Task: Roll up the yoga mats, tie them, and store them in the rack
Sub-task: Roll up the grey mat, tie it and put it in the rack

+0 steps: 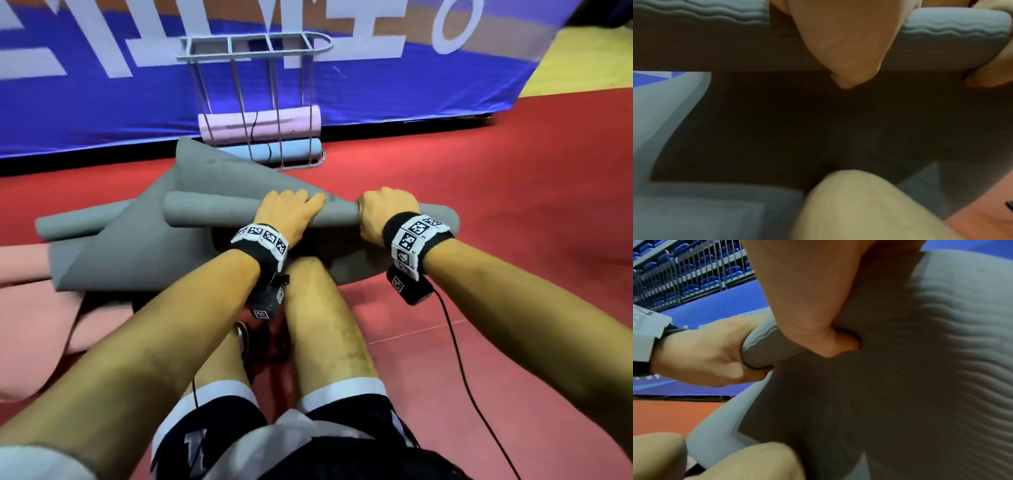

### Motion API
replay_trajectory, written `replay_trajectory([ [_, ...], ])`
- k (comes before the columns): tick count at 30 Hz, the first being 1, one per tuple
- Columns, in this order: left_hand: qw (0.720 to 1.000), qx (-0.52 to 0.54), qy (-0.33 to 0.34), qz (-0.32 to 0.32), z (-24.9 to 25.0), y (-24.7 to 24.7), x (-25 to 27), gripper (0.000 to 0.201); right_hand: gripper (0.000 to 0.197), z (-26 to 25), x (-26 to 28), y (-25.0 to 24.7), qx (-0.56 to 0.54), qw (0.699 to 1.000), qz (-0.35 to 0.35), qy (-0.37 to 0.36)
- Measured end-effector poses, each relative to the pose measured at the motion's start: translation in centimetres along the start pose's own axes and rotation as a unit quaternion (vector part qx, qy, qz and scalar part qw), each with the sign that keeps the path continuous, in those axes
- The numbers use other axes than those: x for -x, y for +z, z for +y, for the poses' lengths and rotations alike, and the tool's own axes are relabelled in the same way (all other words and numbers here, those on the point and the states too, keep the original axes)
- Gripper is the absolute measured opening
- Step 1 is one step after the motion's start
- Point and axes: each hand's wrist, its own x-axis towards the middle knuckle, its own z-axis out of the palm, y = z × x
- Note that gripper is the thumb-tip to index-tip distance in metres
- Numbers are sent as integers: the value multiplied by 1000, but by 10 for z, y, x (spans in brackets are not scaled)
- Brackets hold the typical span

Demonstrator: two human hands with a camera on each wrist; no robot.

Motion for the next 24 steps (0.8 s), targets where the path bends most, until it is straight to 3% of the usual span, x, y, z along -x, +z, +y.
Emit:
replay_trajectory([
  [5, 999, 7, -9, -34, -25, -3, 37, 61, 27, -32, 2, 2, -12, 999, -7, -52],
  [13, 964, 114, -96, -222, -62, -3, 145, 51, 32, -129, 9, 14, 5, 971, -95, -217],
  [16, 951, 144, -122, -245, -52, 9, 161, 43, 34, -139, 15, 19, 37, 959, -136, -245],
  [20, 931, 182, -106, -297, -45, 23, 168, 38, 21, -148, 22, 30, 75, 942, -167, -281],
  [24, 910, 219, -153, -316, -47, 37, 175, 34, 25, -153, 13, 26, 72, 938, -177, -288],
])
